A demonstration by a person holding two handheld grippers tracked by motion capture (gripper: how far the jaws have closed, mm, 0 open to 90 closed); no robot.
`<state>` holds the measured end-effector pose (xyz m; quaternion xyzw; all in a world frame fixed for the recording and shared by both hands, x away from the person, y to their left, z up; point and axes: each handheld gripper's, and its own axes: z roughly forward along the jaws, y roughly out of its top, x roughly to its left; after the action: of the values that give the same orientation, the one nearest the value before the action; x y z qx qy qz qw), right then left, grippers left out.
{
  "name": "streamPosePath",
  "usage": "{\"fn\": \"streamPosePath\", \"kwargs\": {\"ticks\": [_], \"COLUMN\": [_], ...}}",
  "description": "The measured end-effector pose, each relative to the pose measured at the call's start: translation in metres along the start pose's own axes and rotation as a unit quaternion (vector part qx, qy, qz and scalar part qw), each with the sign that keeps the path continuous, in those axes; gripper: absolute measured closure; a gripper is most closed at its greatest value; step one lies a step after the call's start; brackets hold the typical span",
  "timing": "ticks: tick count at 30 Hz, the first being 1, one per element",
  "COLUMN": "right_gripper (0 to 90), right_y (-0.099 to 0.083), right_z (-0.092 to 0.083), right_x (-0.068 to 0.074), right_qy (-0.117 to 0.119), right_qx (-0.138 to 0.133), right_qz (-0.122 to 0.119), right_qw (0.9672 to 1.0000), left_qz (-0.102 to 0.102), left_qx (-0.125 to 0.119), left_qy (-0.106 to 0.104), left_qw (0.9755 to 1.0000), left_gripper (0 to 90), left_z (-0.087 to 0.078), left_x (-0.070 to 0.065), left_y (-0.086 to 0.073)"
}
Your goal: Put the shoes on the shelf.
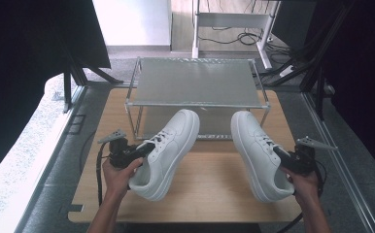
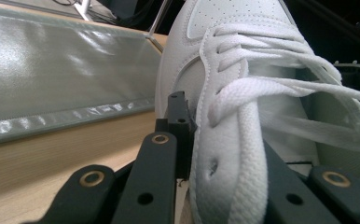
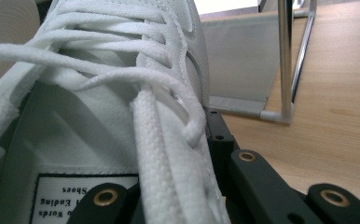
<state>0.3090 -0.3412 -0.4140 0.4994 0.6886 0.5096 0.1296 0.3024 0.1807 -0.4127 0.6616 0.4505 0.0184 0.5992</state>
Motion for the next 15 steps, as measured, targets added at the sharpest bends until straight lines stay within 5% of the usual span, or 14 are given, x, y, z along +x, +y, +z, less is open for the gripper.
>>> {"fn": "streamPosePath", "kwargs": {"ticks": [15], "right_gripper": [88.3], "right_y": [0.012], "right_z": [-0.005], "right_x": [0.011], "right_qy": [0.030], "right_qx": [-0.023], "right_qz": [0.018], "right_qw": [0.9991], "left_qz": [-0.003], "left_qx": [-0.020], "left_qy": [-0.011], "left_qw": [0.9997], "left_gripper": [83.6], "left_z": [-0.002], "left_x": [-0.006], "left_y": [0.014]}}
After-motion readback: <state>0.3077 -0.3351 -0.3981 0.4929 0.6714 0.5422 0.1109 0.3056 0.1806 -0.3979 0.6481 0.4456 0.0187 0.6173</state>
